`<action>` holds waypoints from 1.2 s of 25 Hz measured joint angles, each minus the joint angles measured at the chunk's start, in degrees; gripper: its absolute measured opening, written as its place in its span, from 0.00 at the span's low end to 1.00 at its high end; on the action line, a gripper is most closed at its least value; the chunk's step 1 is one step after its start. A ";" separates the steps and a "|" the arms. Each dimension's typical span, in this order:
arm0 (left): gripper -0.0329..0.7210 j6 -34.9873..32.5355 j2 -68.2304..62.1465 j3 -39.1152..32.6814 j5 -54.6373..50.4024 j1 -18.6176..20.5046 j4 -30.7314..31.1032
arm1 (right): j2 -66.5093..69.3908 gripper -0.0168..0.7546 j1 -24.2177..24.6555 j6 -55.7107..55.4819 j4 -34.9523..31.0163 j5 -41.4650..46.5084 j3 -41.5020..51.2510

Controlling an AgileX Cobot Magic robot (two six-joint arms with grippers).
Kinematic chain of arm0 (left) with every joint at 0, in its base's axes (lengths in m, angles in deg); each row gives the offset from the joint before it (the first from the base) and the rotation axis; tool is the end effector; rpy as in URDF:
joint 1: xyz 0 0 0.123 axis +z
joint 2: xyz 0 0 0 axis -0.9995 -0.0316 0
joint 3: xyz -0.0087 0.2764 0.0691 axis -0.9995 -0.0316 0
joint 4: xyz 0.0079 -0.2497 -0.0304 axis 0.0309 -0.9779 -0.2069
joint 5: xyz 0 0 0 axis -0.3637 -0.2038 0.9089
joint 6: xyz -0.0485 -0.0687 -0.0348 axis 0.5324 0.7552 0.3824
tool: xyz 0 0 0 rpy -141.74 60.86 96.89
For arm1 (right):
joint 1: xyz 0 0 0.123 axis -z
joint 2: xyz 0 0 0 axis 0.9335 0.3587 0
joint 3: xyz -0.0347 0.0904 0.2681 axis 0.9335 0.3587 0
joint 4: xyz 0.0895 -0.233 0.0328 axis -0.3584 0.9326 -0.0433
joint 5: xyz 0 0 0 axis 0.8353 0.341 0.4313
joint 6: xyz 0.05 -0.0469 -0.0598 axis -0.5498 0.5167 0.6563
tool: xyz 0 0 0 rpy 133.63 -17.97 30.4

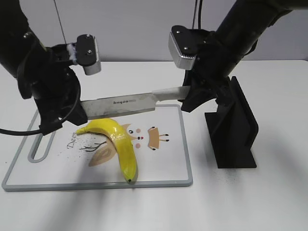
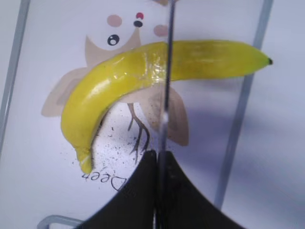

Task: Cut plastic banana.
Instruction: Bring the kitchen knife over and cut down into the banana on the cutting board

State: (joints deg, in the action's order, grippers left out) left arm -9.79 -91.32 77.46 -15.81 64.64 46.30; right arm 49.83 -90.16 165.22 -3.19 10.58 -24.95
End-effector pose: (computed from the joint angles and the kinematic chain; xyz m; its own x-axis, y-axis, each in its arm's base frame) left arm 0.2929 -0.1572 0.2241 -0.1177 0.9208 -0.3718 0.9891 0.1423 0.0392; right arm 0.3576 0.1792 0.2135 0.0756 -0.8903 -0.4490 -0.9971 -0.0626 -0.0437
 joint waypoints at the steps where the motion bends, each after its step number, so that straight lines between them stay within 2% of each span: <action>1: 0.03 0.00 1.16 0.00 -0.66 -0.13 -0.19 | -0.94 0.24 0.00 -0.19 0.00 0.88 0.00; 12: 0.05 0.06 5.28 -0.11 -1.40 -0.19 -0.81 | -3.53 0.24 0.00 -0.59 -0.15 1.82 0.00; 14: 0.17 0.06 5.36 -0.11 -1.42 -0.19 -1.90 | -3.53 0.24 0.00 -0.59 0.21 1.46 0.00; 18: 0.59 0.06 5.46 -0.11 -1.38 -0.19 -3.32 | -3.53 0.24 0.00 -0.70 0.23 0.90 0.00; 21: 0.80 0.06 5.46 -0.11 -1.08 -0.19 -3.43 | -3.53 0.24 0.00 -0.76 0.28 0.74 0.00; 23: 0.85 0.06 5.53 -0.11 -0.09 -0.19 -3.43 | -3.53 0.24 0.00 -1.10 0.34 0.74 0.00; 26: 0.87 1.83 6.05 0.27 0.75 -0.19 -3.29 | -3.53 0.24 0.00 -4.07 1.25 0.74 0.00; 30: 0.87 13.35 7.19 3.65 0.45 0.64 0.59 | -4.79 0.24 0.00 -8.71 3.48 0.74 -0.06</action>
State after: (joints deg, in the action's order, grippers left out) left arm 3.56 -84.14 81.11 -15.36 65.28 46.90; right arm 45.03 -90.16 156.51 0.29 11.31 -25.01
